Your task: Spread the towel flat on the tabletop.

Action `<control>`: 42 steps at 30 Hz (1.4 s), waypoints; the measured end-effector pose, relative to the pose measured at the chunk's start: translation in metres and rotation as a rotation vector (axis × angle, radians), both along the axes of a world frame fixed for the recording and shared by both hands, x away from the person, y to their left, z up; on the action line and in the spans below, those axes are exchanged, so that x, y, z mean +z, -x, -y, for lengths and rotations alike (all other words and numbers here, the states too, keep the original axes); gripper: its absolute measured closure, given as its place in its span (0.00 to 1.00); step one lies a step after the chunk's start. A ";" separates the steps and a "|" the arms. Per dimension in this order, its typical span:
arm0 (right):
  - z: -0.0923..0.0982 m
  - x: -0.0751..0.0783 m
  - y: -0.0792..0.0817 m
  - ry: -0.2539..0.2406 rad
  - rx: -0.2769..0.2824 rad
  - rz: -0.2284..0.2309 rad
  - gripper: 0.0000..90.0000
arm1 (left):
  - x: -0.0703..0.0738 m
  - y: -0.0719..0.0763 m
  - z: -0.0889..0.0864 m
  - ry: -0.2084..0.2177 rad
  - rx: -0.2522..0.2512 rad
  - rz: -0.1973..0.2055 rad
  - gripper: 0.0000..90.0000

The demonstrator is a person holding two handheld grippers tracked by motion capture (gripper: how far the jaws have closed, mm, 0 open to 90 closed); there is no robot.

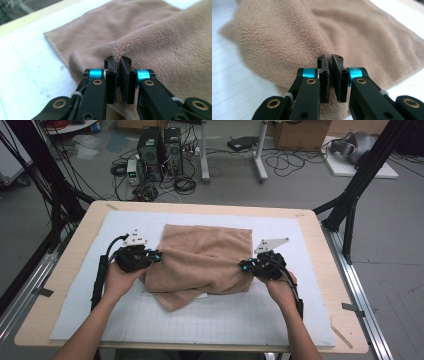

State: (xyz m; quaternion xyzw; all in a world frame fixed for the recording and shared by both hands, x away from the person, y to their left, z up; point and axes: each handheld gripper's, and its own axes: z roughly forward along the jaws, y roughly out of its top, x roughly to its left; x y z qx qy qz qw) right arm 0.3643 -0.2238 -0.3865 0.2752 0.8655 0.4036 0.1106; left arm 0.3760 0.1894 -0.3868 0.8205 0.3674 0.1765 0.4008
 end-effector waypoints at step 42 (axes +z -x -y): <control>-0.040 -0.056 0.053 0.026 0.055 0.008 0.60 | -0.046 0.057 0.014 -0.078 -0.155 -0.060 0.67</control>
